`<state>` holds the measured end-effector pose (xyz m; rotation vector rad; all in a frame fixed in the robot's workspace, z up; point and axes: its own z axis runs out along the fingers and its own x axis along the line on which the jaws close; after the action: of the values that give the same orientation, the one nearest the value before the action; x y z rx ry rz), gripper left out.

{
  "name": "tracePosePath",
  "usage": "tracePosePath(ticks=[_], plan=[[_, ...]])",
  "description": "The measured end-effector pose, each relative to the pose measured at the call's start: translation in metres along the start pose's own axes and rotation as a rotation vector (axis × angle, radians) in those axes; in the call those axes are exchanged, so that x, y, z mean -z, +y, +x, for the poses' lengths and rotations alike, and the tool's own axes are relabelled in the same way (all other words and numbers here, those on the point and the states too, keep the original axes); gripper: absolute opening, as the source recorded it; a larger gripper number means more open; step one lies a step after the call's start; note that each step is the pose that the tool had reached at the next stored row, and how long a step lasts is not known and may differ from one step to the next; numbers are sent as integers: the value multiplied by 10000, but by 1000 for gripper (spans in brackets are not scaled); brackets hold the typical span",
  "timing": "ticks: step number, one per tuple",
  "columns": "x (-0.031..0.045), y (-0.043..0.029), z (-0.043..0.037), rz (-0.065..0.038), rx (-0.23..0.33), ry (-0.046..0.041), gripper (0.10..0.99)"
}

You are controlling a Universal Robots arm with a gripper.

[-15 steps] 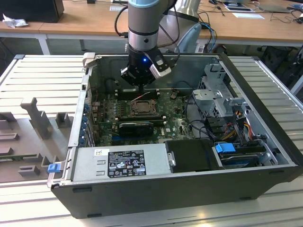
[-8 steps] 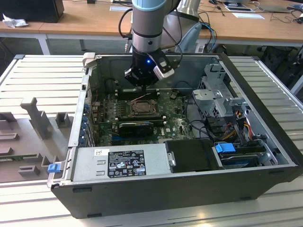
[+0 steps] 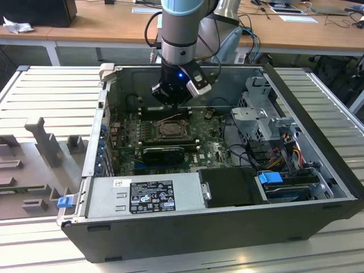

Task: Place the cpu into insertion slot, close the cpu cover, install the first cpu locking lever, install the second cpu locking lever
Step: 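Install the first cpu locking lever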

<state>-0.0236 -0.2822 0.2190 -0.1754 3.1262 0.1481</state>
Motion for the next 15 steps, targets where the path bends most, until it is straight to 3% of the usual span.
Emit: tracePosePath(ticks=[9, 15], plan=[[-35, -62, -22, 1, -1, 0, 106], [-46, -63, -40, 0, -1, 0, 106]])
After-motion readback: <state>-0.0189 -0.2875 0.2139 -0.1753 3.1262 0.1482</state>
